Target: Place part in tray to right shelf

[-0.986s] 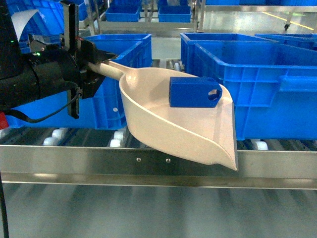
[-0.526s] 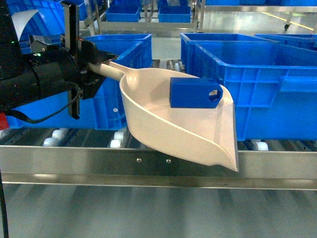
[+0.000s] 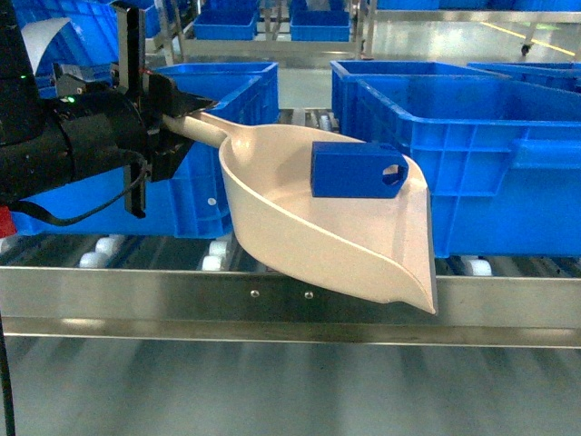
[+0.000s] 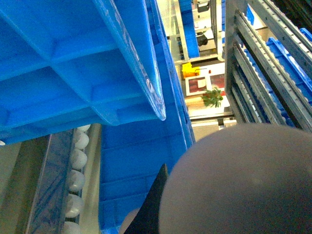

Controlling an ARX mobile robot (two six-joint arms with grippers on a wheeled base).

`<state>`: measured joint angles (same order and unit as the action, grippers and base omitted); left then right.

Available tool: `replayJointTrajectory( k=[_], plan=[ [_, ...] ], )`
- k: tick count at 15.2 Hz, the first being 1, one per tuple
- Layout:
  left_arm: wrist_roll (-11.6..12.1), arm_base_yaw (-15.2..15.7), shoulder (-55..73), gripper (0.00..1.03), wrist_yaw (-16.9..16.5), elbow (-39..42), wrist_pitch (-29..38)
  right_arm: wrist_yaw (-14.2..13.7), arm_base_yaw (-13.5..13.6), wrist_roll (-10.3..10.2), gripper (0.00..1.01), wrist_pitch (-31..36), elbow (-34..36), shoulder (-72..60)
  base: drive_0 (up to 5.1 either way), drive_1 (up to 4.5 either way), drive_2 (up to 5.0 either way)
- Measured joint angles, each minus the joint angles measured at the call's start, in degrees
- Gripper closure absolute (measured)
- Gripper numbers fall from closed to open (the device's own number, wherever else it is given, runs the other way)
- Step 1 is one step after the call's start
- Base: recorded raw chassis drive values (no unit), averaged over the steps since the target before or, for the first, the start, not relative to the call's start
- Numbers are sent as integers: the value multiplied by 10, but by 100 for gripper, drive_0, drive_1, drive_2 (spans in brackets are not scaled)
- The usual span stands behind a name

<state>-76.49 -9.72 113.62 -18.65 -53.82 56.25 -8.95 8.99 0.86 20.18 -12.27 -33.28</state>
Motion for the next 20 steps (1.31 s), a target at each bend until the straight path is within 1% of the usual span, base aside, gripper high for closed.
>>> replayJointTrajectory(
  k=[18,19,20],
  plan=[
    [0,0,0,90,0,0,0,0,0,0,3,0,0,0,0,0,0],
    [0,-6,-2,90,34,7,6,0,0,0,3,0,0,0,0,0,0],
    [-13,-14,-13,90,93,34,13,0,0,0,3,0,0,0,0,0,0]
  ],
)
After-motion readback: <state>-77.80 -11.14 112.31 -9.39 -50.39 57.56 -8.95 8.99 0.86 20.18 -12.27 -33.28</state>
